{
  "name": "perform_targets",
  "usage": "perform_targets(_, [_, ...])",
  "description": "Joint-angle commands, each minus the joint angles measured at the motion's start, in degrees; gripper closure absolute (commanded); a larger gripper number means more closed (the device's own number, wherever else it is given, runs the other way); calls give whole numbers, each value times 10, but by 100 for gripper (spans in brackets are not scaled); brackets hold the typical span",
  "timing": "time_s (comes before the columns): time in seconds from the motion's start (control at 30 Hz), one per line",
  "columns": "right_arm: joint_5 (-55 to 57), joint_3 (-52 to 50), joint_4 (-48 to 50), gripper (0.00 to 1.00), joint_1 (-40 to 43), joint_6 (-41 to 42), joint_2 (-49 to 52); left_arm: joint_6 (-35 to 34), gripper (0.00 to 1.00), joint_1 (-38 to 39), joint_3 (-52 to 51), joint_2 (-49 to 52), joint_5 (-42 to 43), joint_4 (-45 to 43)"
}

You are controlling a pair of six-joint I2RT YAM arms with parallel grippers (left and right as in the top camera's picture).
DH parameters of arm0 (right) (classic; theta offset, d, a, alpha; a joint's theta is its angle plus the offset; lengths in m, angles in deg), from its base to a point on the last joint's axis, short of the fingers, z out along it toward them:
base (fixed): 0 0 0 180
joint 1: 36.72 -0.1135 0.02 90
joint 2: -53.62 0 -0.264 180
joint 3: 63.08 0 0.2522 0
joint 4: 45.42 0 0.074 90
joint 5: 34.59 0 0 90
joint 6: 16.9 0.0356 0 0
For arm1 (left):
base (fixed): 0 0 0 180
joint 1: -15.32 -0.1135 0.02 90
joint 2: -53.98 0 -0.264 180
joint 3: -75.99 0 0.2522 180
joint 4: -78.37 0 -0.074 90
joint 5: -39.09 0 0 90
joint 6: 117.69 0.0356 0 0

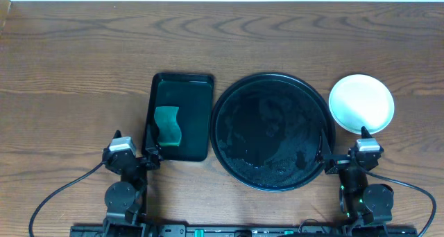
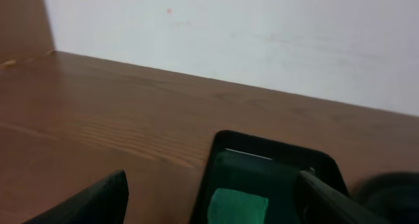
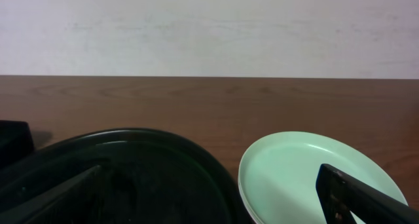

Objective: Clean dirty plates on tray and stack at the side

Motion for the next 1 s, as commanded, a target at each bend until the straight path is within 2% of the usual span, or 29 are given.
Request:
perform_targets(0.0, [-2,-1,-3,1,4,-7,-4,51,20,-3,-12,-2,64,26])
perform_targets(0.17, [-2,-1,-2,1,4,-7,-4,80,20,-3,-12,-2,78,26])
perform_targets(0.97, [-2,-1,-3,1,4,-7,-4,80,20,-3,-12,-2,78,26])
